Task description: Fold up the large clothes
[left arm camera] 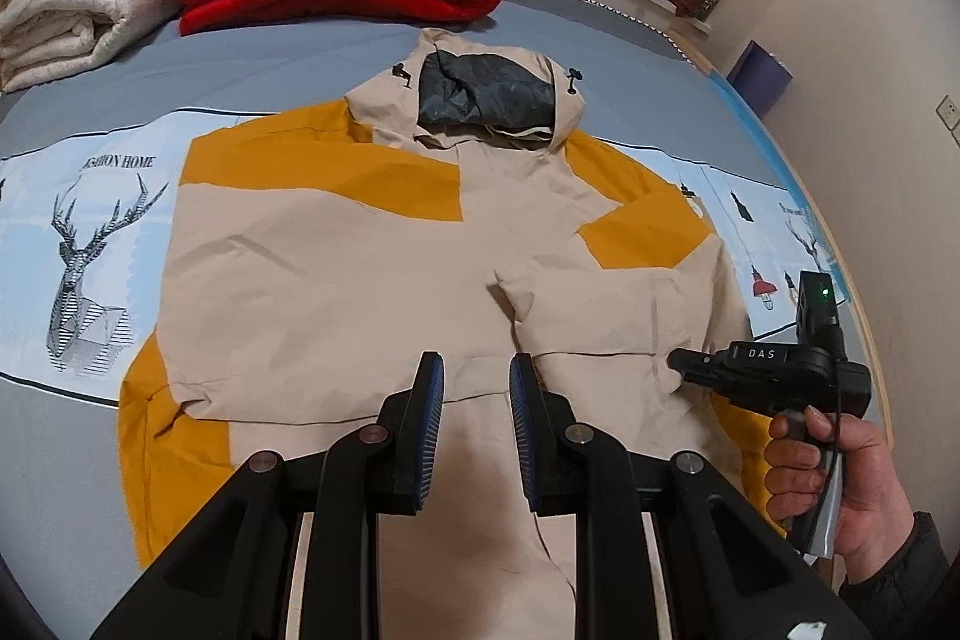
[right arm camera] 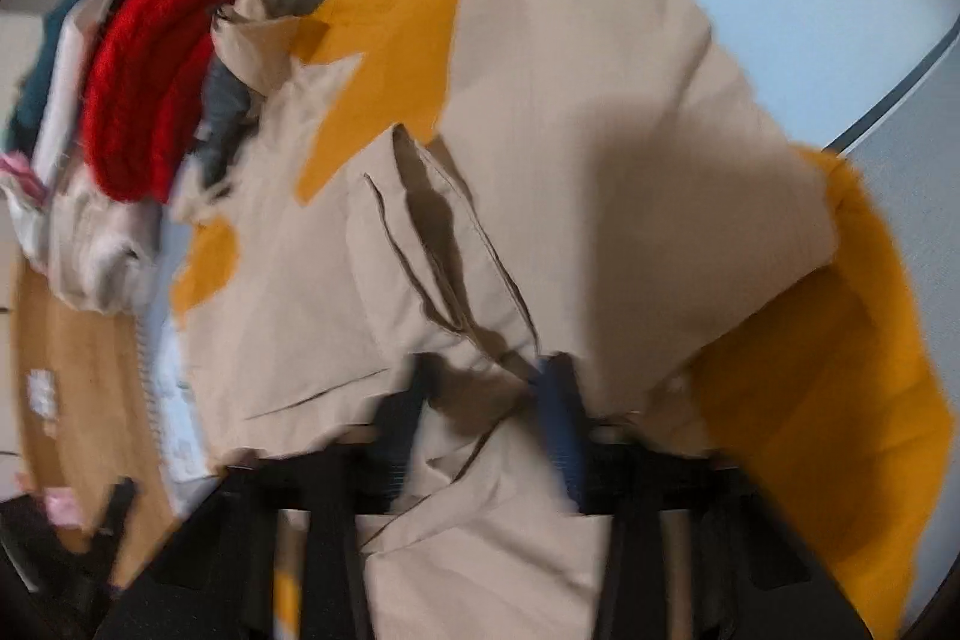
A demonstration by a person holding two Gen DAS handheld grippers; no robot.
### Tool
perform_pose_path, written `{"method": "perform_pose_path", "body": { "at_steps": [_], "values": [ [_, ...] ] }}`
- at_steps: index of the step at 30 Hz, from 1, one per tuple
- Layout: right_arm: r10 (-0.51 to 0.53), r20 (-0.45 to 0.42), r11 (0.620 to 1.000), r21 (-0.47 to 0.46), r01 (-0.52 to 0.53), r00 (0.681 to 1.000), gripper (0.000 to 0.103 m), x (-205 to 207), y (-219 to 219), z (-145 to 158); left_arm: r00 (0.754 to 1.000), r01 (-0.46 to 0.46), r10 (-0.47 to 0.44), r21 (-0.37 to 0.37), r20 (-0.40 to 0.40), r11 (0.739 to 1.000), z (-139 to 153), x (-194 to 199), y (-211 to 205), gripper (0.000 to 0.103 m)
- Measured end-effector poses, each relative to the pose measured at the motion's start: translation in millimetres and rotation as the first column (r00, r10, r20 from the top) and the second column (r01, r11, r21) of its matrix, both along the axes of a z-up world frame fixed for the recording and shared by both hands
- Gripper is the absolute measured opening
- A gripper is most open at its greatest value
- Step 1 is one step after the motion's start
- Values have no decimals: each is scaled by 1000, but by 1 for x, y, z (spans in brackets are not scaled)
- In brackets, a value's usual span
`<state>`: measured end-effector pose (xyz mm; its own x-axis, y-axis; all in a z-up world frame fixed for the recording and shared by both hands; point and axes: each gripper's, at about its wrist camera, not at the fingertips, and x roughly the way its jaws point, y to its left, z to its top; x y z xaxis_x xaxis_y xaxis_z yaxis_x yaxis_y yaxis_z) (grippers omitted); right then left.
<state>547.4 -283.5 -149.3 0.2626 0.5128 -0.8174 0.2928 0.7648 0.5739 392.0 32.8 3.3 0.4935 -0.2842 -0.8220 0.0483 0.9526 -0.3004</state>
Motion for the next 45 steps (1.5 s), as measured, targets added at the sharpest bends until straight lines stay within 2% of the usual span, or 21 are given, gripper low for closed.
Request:
{"method": "perform_pose_path", "body": {
  "at_steps": [7,13,15,19,21,23,26,27,29,32,35,36,37,39,42,43,45],
  "values": [
    [60,191,988,131,-86,980,12,-2,39,47,996,91,-90,-47,19,995,-2,-2,-19,21],
    [160,347,935,247,-254,924,12,-14,80,86,977,212,-208,-146,42,966,-4,-5,-48,35],
    [183,364,920,265,-289,913,12,-18,90,91,973,229,-224,-145,54,963,-4,-4,-56,41],
    [235,393,884,295,-363,889,12,-23,111,100,981,190,-186,-85,51,978,-10,3,-61,41],
    [260,402,877,281,-388,878,15,-27,114,104,986,163,-161,-57,44,985,-13,7,-58,11],
    [267,396,882,267,-388,879,16,-27,115,107,996,83,-84,7,44,997,-12,8,-48,9],
    [241,387,929,172,-327,890,21,-25,106,108,998,-69,69,-19,7,997,-16,9,-16,9],
    [221,380,948,135,-290,898,28,-24,99,107,993,-121,120,-37,-16,992,-19,9,-4,9],
    [147,328,981,70,-179,933,33,-20,83,99,980,-192,188,-67,-65,979,-27,9,16,14],
    [56,216,998,-11,-55,975,33,-17,59,77,967,-233,218,-103,-135,967,-38,10,32,16],
    [-10,124,1000,-25,13,992,33,-17,41,58,953,-269,237,-168,-189,948,-47,8,45,16],
    [-24,108,999,-28,27,994,33,-16,37,54,953,-267,235,-167,-189,949,-47,8,46,12],
    [-38,95,999,-34,42,995,33,-16,34,51,961,-251,226,-156,-160,955,-43,8,46,7],
    [-58,101,997,-38,62,993,33,-12,28,49,975,-222,220,-99,-34,970,-21,7,41,6],
    [-75,137,995,-52,83,988,33,-10,24,55,964,-220,224,-41,142,975,10,5,50,6],
    [-79,143,994,-58,88,987,33,-11,23,57,957,-239,245,-55,153,970,12,5,60,8],
    [-91,139,992,-69,102,986,33,-11,18,56,951,-283,294,-111,96,953,-1,12,83,12]
  ]
}}
